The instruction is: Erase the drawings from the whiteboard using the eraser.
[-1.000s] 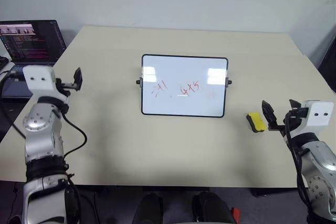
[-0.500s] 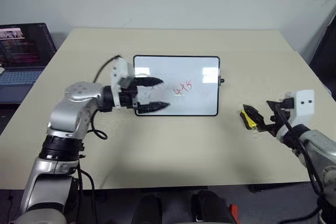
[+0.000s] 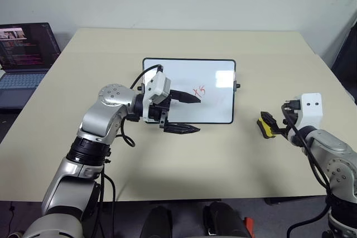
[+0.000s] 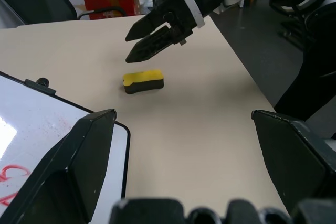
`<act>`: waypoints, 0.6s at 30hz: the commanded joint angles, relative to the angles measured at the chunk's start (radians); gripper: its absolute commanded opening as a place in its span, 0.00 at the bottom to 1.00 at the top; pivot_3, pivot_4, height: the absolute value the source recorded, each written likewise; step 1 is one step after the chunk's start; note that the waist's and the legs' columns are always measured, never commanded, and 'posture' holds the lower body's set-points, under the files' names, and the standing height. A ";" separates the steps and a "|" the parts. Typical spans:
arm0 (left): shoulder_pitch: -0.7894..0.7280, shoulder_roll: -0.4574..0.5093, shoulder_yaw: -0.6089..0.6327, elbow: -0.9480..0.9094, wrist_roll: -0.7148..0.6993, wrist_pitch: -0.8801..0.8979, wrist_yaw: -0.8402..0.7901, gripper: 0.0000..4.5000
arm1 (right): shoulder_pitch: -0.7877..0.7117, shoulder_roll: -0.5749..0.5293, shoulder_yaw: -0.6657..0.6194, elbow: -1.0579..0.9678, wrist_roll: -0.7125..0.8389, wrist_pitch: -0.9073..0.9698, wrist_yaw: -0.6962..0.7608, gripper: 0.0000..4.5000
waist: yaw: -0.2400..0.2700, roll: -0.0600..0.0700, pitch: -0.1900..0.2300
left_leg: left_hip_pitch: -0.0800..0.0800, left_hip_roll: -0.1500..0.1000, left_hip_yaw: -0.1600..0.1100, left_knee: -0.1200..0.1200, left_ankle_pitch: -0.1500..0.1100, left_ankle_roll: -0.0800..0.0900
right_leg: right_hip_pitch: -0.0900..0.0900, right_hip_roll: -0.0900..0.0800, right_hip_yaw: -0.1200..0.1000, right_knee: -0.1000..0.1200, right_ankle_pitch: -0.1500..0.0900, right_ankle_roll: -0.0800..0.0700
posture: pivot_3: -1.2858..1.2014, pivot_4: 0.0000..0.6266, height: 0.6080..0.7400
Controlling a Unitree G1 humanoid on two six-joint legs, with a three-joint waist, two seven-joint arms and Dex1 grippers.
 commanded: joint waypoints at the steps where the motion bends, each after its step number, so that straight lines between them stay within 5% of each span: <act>1: -0.023 -0.003 0.005 -0.004 0.008 -0.017 -0.016 1.00 | 0.006 0.002 0.020 0.028 -0.032 -0.051 0.034 0.99 | 0.000 0.000 0.000 | 0.000 0.000 0.000 0.000 0.000 0.000 | 0.000 0.000 0.000 0.000 0.000 0.000 | 0.52 0.24 1.00; 18: -0.009 -0.007 0.012 -0.002 0.026 -0.025 -0.009 1.00 | 0.016 -0.002 0.071 0.170 -0.163 -0.160 0.137 0.99 | 0.002 0.000 0.000 | 0.000 0.000 0.000 0.000 0.000 0.000 | 0.000 0.000 0.000 0.000 0.000 0.000 | 0.52 0.24 1.00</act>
